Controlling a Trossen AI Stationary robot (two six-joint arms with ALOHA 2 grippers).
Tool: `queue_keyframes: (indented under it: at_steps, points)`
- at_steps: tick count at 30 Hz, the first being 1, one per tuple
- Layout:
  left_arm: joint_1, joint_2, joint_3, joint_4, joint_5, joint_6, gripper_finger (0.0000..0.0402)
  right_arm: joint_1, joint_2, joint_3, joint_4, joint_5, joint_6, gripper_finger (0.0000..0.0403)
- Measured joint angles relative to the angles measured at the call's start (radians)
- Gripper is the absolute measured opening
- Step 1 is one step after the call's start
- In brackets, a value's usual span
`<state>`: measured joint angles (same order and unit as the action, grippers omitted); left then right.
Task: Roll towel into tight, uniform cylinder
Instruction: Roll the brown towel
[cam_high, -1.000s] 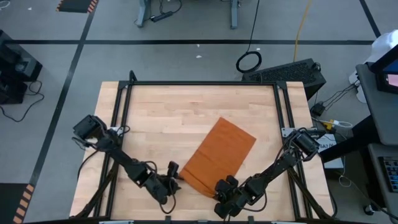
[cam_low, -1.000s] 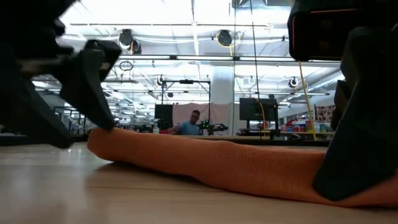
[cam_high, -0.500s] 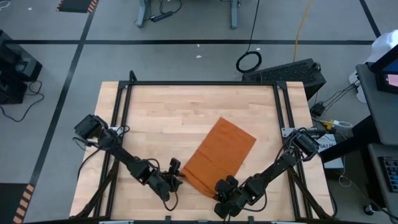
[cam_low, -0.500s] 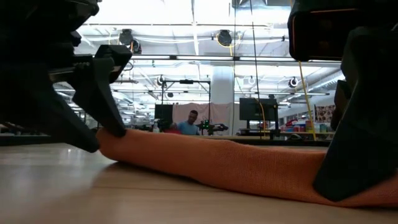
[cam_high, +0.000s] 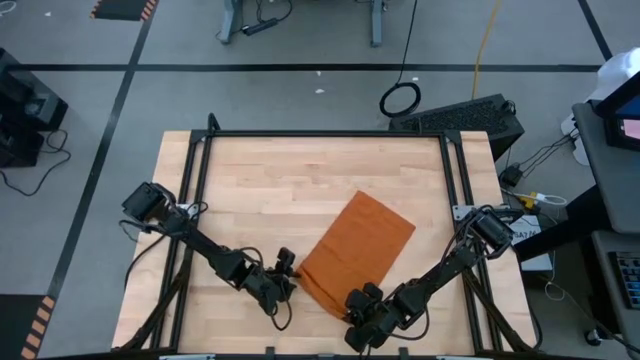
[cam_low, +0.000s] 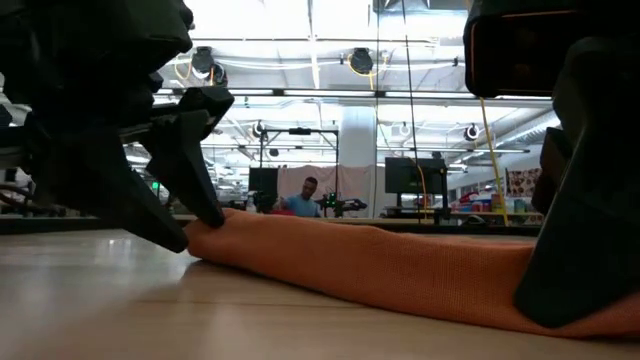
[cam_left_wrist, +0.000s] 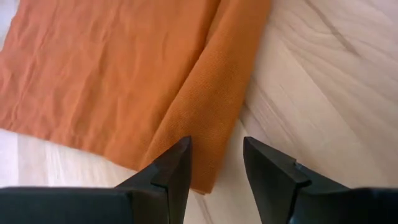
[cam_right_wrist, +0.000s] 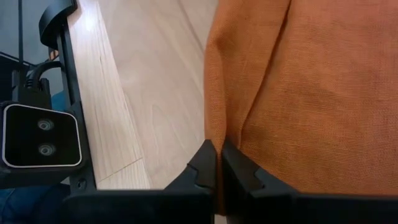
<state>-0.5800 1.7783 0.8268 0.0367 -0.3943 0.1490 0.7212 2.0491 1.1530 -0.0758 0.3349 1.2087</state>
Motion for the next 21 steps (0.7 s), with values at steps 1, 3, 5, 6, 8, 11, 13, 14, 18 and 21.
queue_keyframes:
  at_steps: [1,3,5,6,8,11,13,14,18,21]
  points:
    - [-0.002,0.0,0.0,0.005,-0.001,0.011,0.015,0.0,0.0,0.0,0.0,0.0,0.0,0.0]
    - [-0.023,0.0,0.0,0.028,-0.02,0.016,0.015,0.0,0.0,0.0,0.0,0.001,0.001,0.0]
    - [-0.057,0.0,0.0,0.053,-0.057,0.018,0.015,0.0,0.0,0.0,0.0,0.001,0.002,0.0]
    - [-0.073,0.0,0.0,0.06,-0.067,0.024,0.0151,0.0,0.0,0.0,0.0,0.001,0.002,0.0]
    - [-0.097,0.0,0.0,0.061,-0.073,0.04,0.0159,0.0,0.0,0.0,-0.001,0.001,0.002,0.0]
    - [-0.11,0.0,0.0,0.062,-0.086,0.041,0.0183,-0.001,0.0,0.0,-0.001,0.001,0.002,0.0]
    - [-0.109,0.0,0.0,0.062,-0.089,0.041,0.0205,-0.001,0.0,0.0,-0.001,0.001,0.002,0.0]
    - [-0.107,0.0,0.0,0.061,-0.094,0.043,0.0216,-0.001,0.0,0.0,-0.001,0.001,0.003,0.0]
    - [-0.09,0.027,0.001,0.056,-0.104,0.095,0.0241,-0.001,0.0,-0.001,0.001,0.001,0.003,0.0]
    - [-0.07,0.059,0.002,0.069,-0.088,0.119,0.0242,-0.001,0.0,-0.001,0.002,0.001,0.003,0.0]
